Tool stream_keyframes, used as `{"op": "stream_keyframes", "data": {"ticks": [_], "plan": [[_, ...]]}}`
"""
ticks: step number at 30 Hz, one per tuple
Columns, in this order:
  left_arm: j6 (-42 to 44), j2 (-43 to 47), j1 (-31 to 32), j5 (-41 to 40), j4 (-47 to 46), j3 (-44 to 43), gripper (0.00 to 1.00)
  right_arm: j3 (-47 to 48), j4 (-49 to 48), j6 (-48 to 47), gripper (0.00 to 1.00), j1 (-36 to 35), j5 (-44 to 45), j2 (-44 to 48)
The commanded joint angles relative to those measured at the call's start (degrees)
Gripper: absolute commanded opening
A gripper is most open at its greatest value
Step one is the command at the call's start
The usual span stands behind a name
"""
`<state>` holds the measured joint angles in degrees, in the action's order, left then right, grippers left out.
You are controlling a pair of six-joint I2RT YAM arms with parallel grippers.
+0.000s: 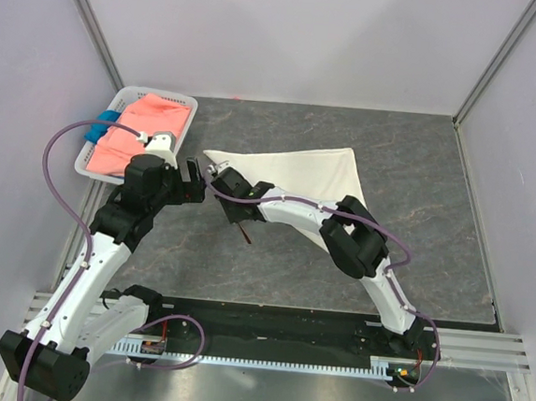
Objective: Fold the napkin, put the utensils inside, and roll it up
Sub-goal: Grab a utensil with the right arm, then place the utensil onto the napkin
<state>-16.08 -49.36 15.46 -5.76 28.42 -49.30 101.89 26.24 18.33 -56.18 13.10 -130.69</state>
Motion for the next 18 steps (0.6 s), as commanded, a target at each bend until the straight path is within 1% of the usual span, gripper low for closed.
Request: {"op": "stream_keyframes", "data": {"ticks": [1,5,6,9,14,18], "plan": [[0.2,0.5,0.0,1.5,-1.1,0.3,1.00,-9.1,0.9,-5.6,0.00,2.0,-0.8,4.4],[0.2,0.3,0.0,1.9,-1.2,0.4,1.00,-16.0,-3.5,-9.4,0.00,2.7,-3.2,12.6],[0.2,0.2,0.0,1.9,-1.3,0.3,1.00,-17.9,-3.8,-10.2,0.00,2.7,-3.6,15.7],[0.1,-0.1,0.0,2.5,-1.3,0.4,1.00,-20.7,-4.2,-13.0,0.00,3.2,-4.2,20.7],[0.0,-0.3,0.0,2.9,-1.3,0.6,1.00,-24.0,-3.9,-16.8,0.00,5.4,-2.8,25.9],[0.1,-0.3,0.0,2.7,-1.4,0.6,1.00,-26.2,-3.8,-19.8,0.00,7.5,-3.2,27.6]]}}
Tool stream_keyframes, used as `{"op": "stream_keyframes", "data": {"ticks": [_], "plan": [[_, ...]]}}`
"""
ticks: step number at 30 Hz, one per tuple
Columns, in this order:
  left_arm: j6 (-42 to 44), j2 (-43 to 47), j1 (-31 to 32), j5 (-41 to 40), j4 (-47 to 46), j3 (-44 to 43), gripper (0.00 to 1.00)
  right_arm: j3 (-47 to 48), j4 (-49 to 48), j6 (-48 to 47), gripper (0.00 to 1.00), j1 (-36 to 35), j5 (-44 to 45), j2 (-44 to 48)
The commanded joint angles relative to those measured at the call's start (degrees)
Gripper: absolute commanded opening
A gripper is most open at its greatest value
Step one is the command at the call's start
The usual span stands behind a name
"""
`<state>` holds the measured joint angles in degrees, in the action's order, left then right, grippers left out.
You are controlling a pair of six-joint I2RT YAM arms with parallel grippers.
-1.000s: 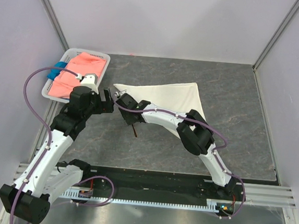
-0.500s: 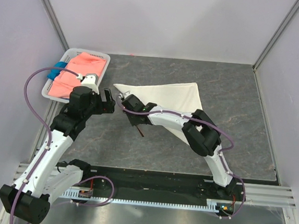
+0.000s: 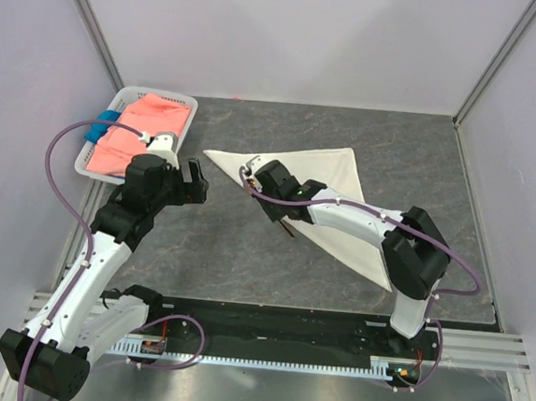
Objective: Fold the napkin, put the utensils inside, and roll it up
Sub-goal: Place the utensil onto the napkin
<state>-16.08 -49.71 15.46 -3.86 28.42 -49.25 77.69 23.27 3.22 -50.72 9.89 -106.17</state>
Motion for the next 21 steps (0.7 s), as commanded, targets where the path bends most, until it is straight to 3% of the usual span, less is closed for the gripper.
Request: {"op": "stream_keyframes", "data": {"ticks": [1,21], "plan": [[0.0,0.1,0.0,0.7,-1.3,0.6,1.00,-2.2,-0.9,-5.2,0.00,2.4,0.3,3.1],[0.1,-0.4,0.0,0.9,-1.3,0.8,1.00,-5.2,-1.6,-17.9,0.00,13.6,-9.8,1.6]]}}
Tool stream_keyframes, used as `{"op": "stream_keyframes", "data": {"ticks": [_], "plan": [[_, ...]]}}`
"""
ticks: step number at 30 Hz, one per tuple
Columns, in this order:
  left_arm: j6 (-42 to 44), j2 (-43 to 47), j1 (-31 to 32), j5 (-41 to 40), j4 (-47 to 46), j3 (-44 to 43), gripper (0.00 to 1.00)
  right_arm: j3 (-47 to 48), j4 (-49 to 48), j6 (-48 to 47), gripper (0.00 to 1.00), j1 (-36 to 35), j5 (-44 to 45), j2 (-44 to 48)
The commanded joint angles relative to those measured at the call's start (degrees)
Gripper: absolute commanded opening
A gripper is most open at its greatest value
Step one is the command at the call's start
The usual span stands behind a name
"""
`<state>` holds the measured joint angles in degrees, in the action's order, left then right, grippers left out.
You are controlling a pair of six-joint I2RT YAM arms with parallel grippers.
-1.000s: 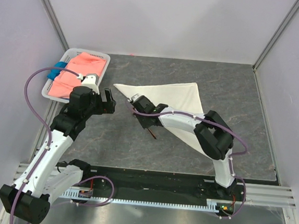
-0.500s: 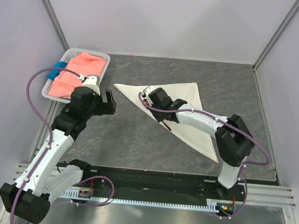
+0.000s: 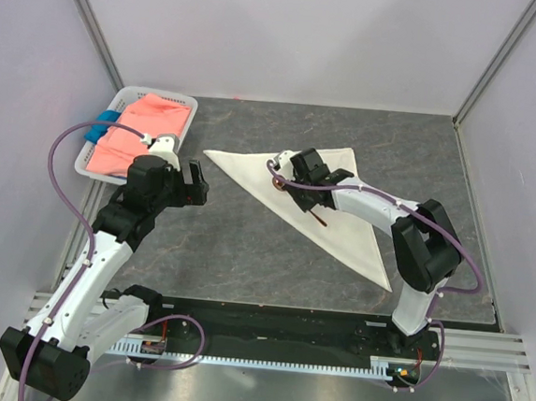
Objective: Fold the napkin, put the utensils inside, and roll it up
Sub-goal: Place the utensil onto the napkin
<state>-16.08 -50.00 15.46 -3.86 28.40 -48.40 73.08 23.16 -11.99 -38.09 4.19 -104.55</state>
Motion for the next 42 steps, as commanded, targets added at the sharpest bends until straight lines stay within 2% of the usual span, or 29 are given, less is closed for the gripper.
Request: {"op": "stream_keyframes", "data": {"ticks": [1,8,25,27,28,30,31,34,38,41,42], "plan": [[0.2,-0.2,0.0,0.9,-1.2,0.0,1.00,-0.6,-1.4,-2.8,0.00,1.3,-4.0,-0.2],[0.2,-0.4,0.0,1.0,-1.3,-0.1,1.00,-1.0,-1.4,-3.4,0.00,1.9,-6.7,-2.0],[0.2,-0.6,0.0,1.3,-1.2,0.0,1.00,0.0,-1.0,-3.7,0.01,3.3,-3.3,-5.0],[0.2,-0.7,0.0,1.3,-1.2,-0.1,1.00,0.2,-0.6,-3.5,0.12,3.5,-3.0,-5.0],[0.2,-0.7,0.0,1.4,-1.2,-0.1,1.00,0.3,-0.3,-3.4,0.23,3.5,-3.0,-4.6],[0.3,-0.6,0.0,1.5,-1.2,-0.1,1.00,0.4,0.0,-2.8,0.36,3.5,-2.9,-3.8],[0.2,-0.7,-0.1,1.5,-1.2,-0.1,1.00,0.4,0.3,-2.4,0.51,3.5,-3.0,-2.6],[0.2,-0.6,0.0,1.6,-1.2,0.0,1.00,-0.2,0.7,-0.1,0.67,3.5,-2.9,1.6],[0.2,-0.4,0.0,1.7,-1.2,-0.2,1.00,-2.6,2.2,7.3,0.74,3.5,-1.3,9.0],[0.3,-0.2,-0.1,1.8,-1.3,-0.2,1.00,-6.4,4.7,22.1,0.76,3.5,4.7,16.3],[0.2,-0.2,0.0,1.9,-1.3,-0.2,1.00,-7.9,6.1,30.1,0.77,3.5,5.4,20.3]]}}
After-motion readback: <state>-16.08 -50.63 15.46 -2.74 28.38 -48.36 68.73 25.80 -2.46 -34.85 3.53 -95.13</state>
